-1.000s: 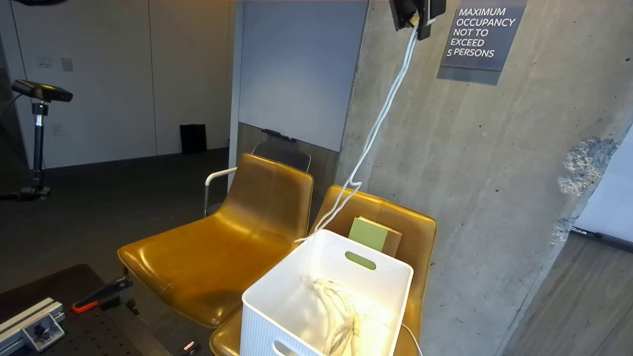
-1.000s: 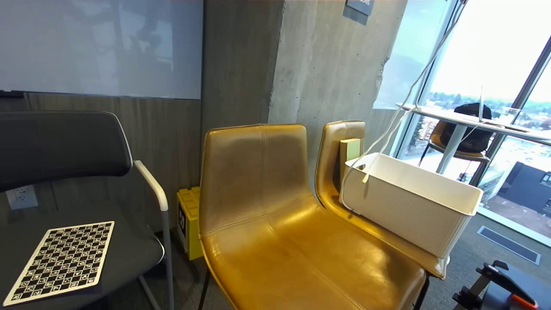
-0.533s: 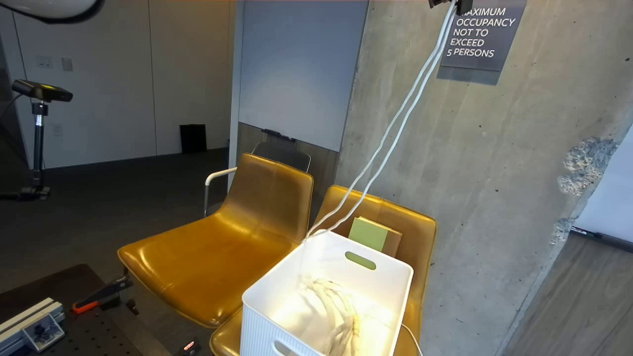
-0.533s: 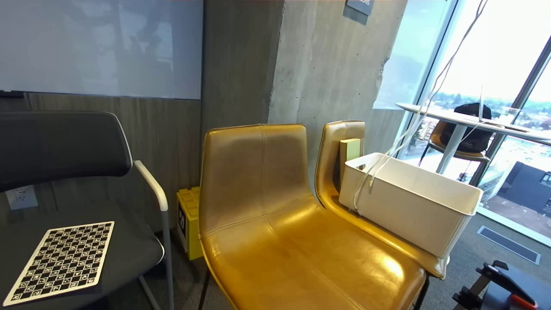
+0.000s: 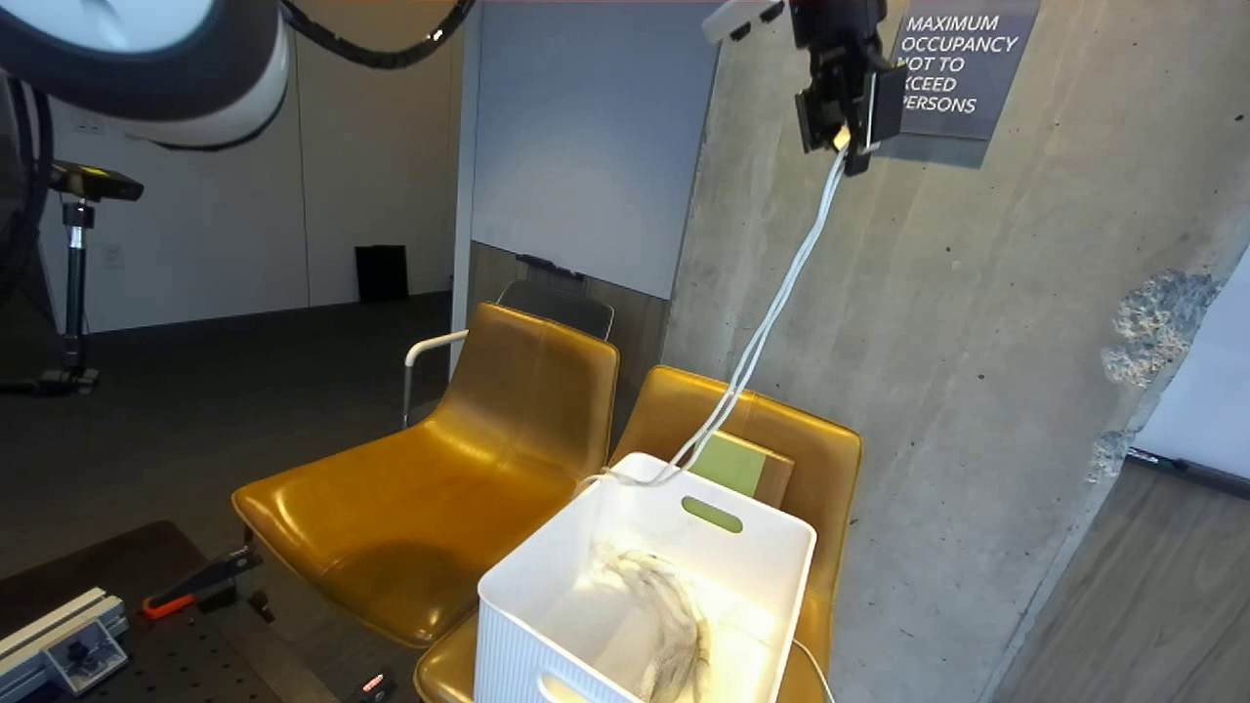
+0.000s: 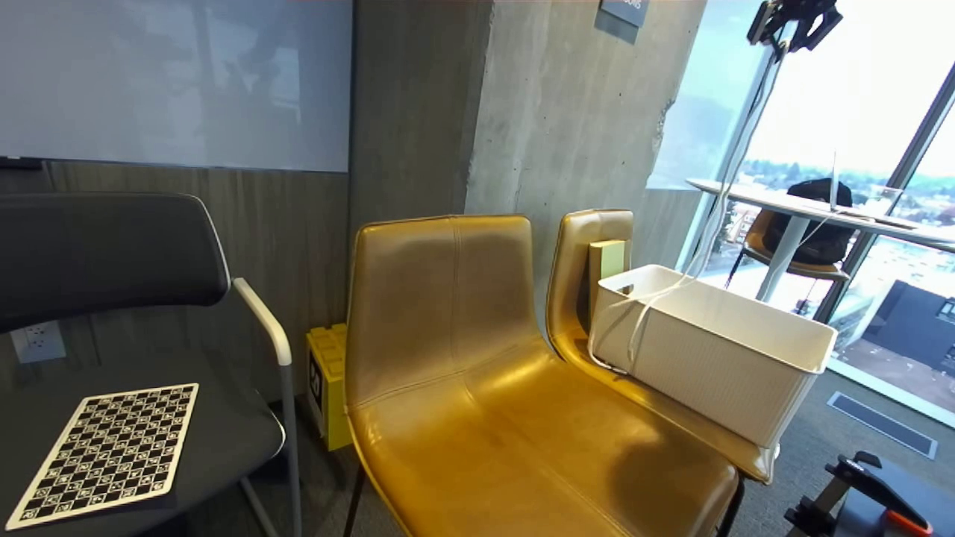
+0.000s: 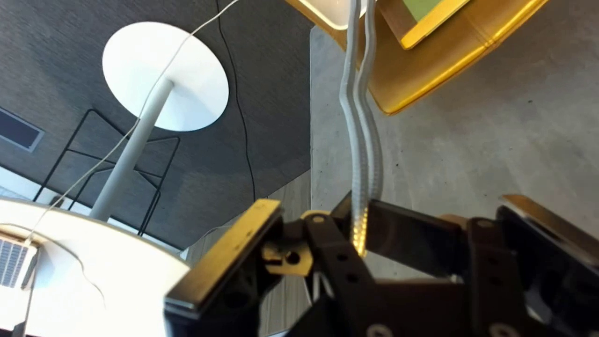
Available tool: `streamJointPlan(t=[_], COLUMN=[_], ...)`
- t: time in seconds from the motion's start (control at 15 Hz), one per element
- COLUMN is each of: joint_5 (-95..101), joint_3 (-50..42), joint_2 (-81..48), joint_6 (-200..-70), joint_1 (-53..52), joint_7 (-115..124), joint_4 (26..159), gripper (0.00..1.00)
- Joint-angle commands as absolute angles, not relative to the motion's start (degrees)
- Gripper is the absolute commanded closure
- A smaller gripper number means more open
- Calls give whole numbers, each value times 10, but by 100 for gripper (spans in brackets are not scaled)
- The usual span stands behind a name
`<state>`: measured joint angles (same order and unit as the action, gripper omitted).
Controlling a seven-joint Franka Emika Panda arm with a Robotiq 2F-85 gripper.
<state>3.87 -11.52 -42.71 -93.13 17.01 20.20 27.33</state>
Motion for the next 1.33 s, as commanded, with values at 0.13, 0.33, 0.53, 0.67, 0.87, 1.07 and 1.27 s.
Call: streamJointPlan(t=[0.13,0.33,0.53,0.67,0.87,1.07,1.27], joint_5=[44,52,54,56,62,77,104], joint_3=[-108,-112,-112,-112,-113,-115,-119], joint_2=[-524,-548,-573,-588,-609,-632,-653], joint_6=[-904,-910,-907,-908,-902,-884,-853], joint_1=[172,168,165,162,153,139,127], joint_7=[181,174,166,160,146,113,47], joint_4=[218,233,234,235,237,238,242], gripper=[100,100,100,100,100,100,100])
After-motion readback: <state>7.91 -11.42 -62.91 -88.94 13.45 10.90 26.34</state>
